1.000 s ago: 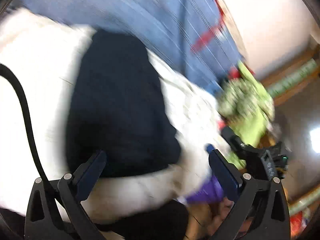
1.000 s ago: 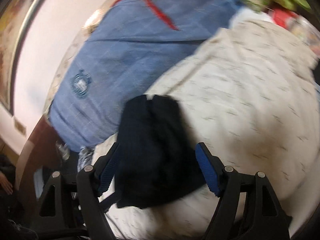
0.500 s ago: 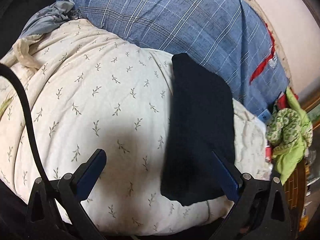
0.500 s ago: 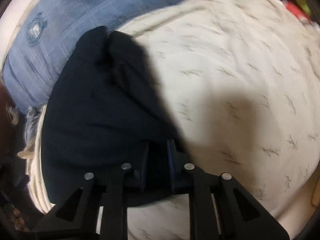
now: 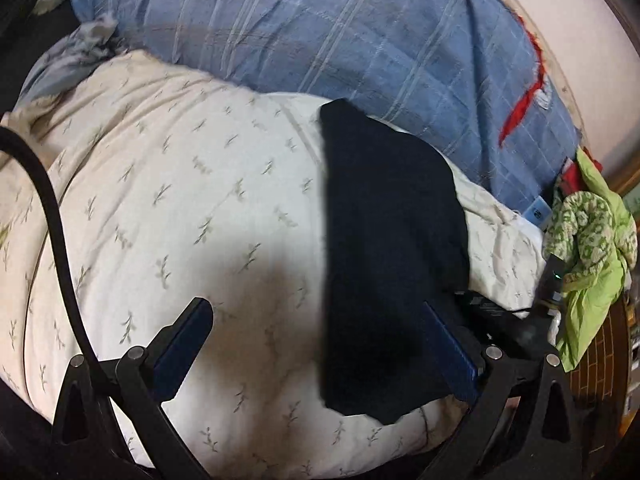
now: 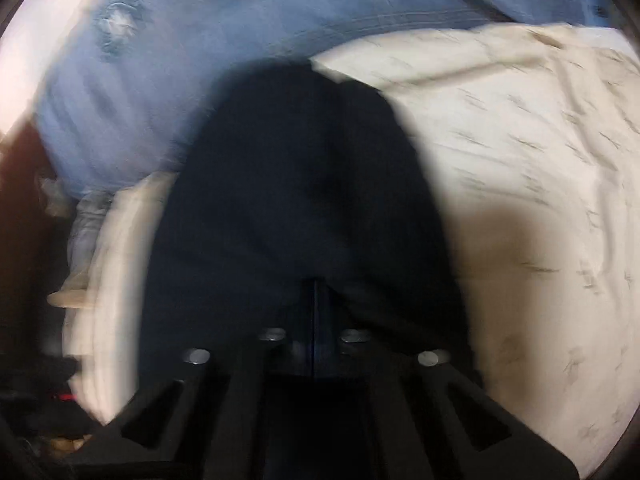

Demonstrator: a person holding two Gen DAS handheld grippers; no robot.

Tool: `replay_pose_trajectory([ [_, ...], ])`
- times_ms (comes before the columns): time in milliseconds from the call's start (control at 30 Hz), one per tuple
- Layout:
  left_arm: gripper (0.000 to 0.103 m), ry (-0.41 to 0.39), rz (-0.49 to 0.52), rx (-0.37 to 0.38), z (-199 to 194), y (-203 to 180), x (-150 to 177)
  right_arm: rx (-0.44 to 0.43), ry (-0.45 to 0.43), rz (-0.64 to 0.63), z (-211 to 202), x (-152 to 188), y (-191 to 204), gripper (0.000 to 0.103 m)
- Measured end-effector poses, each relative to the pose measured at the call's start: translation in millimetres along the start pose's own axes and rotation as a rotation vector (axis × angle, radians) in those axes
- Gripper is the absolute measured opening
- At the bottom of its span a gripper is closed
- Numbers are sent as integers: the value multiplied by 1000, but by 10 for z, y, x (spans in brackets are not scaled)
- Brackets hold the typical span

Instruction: Fold large clothes

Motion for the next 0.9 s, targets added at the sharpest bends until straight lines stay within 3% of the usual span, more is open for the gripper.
replay_pose_trajectory([
  [100, 102, 17, 1, -3, 62, 38, 4, 8, -2, 23, -168, -94, -62, 0],
  [233, 102, 6, 86, 44, 102, -251, 45, -30, -81, -52, -409, -462, 271, 5],
  [333, 102, 11, 233, 71, 184, -636, 143, -77, -47, -118, -224, -849, 531, 12],
  [467, 102, 21, 386, 87, 353, -990, 264, -126, 83, -179, 228, -1148, 740, 15],
  [533, 102, 66, 418, 59, 520, -1049, 318, -38, 147, -175, 499, -1182, 650, 15],
  [600, 102, 108, 435, 2, 685, -1039, 372, 157, 188, -176, 815, -1199, 369, 10],
  [633, 102, 128, 444, -30, 759, -1011, 406, 207, 177, -175, 869, -1223, 260, 4],
  [700, 103, 204, 422, -58, 946, -878, 484, 287, 143, -141, 874, -1298, 77, 2],
  [767, 102, 297, 307, -5, 1110, -627, 568, 250, 157, -100, 859, -1326, -22, 0],
  [833, 100, 241, 310, 2, 958, -609, 558, 217, 119, -137, 660, -1294, 49, 2],
  [900, 97, 206, 287, -8, 776, -611, 515, 219, 53, -179, 375, -1189, 126, 14],
])
Point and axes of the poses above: each gripper's, at about its wrist camera, not at the fingertips, and z roughly the way its jaws point, y to its left, x to its underside, the point moved 2 cm from there along z, roughly the way its jaws point, and after that the axes turned 4 degrees about x, right-handed, at the moved point
